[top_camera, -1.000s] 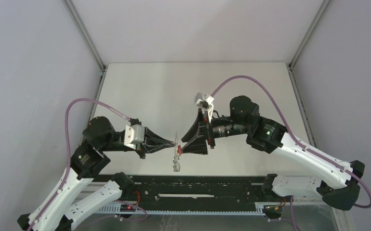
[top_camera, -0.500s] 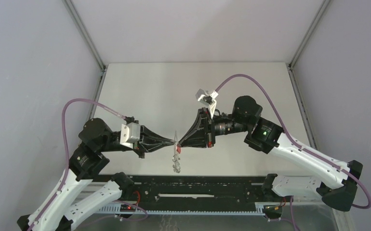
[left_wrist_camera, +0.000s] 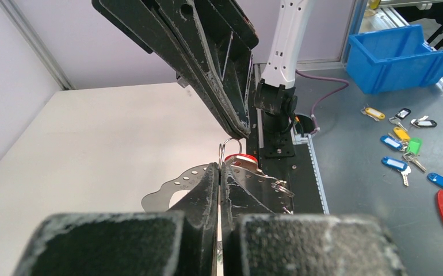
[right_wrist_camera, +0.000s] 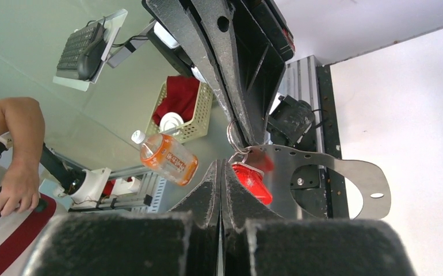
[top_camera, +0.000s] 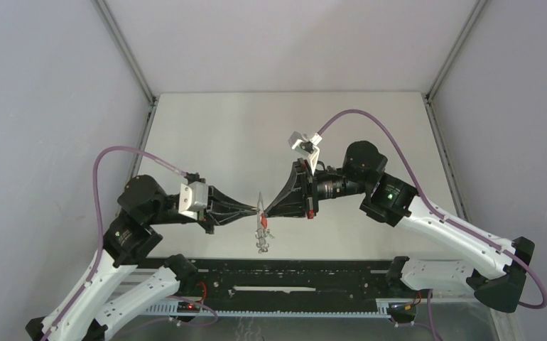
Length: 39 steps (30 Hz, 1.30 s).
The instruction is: Put the keys on the keyring
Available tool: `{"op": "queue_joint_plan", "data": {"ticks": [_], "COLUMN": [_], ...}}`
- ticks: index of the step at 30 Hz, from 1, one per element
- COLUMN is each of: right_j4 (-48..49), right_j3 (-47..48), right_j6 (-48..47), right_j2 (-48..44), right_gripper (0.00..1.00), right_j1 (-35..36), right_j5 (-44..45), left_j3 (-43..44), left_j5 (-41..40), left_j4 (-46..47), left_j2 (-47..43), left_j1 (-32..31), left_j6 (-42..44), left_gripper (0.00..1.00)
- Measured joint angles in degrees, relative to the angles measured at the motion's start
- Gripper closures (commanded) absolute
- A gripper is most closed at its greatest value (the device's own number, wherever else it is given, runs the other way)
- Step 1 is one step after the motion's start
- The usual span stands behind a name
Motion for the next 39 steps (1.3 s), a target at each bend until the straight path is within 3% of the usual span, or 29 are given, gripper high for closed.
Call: {"op": "queue_joint_plan", "data": {"ticks": [1, 3, 4, 6, 18, 26, 39], "right_j4": [-0.2, -0.9, -1.2, -1.9, -2.6, -2.3, -1.9], "right_j3": [0.0, 0.0, 0.0, 0.0, 0.0, -0.2, -0.2], "right_j6": [0.0, 0.0, 0.2, 0.2, -0.2, 0.5, 1.3], "right_j2": [0.0, 0.0, 0.0, -0.1, 0.3, 1.1, 1.8], "right_gripper": [0.95, 0.61, 0.50, 0.45, 0.54, 1.00, 1.00], "right_j1": [-0.1, -0.1, -0.1, -0.1, 0.0, 0.2, 0.2], "right_j5": [0.0, 0.0, 0.0, 0.0, 3.0, 2.5, 0.8], "left_j3": [0.0, 0.0, 0.0, 0.0, 0.0, 0.0, 0.0], "left_j5": [0.0, 0.0, 0.0, -0.4, -0.5, -0.6, -0.9], "left_j4": [0.0, 0.0, 0.0, -0.4, -0.2, -0.2, -0.2], "left_j2": [0.0, 0.0, 0.0, 0.0, 0.0, 0.0, -0.1], "left_j1": [0.0, 0.0, 0.0, 0.0, 0.0, 0.0, 0.0], "left_j6": [0.0, 0.0, 0.0, 0.0, 0.0, 0.0, 0.0], "left_gripper": [1.00, 1.00, 1.00, 1.00, 1.00, 1.00, 1.00]}}
